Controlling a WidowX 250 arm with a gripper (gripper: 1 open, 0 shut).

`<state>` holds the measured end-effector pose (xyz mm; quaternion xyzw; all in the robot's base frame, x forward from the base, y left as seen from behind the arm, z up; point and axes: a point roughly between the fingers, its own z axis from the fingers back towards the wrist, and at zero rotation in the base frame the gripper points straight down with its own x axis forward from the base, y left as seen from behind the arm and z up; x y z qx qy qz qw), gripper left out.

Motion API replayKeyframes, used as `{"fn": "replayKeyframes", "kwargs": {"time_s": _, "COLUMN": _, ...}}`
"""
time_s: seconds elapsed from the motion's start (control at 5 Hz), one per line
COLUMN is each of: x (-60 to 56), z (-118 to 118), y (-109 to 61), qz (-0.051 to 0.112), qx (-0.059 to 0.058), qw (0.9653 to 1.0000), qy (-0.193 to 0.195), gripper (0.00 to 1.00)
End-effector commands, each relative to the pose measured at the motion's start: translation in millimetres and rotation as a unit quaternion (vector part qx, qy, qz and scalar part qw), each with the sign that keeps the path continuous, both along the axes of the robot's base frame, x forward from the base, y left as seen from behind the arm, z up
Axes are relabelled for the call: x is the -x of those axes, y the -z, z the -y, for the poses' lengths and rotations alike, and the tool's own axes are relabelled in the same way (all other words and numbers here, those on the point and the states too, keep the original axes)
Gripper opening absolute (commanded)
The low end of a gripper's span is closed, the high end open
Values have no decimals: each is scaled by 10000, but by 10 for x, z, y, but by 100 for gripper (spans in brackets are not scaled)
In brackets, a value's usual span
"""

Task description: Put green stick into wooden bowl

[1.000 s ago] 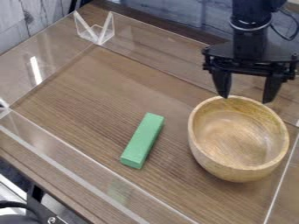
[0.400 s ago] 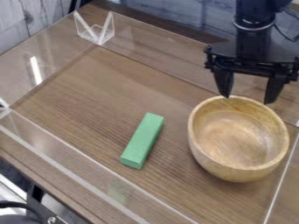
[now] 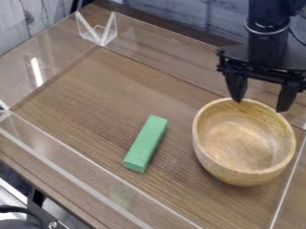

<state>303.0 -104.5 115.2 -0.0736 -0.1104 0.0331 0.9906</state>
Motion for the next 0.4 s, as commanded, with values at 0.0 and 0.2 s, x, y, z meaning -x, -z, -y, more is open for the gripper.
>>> {"fn": "replayKeyframes", "kwargs": {"time_s": 0.0, "x": -115, "z": 13, "y": -158, "qz": 439, "qx": 77, "qw": 9990, "qy": 19, "gripper": 100}}
{"fn": "replayKeyframes", "kwargs": {"time_s": 0.2, "x": -151, "z": -8, "y": -48, "qz": 422, "qx": 24, "qw": 9991, "qy": -38, "gripper": 100}}
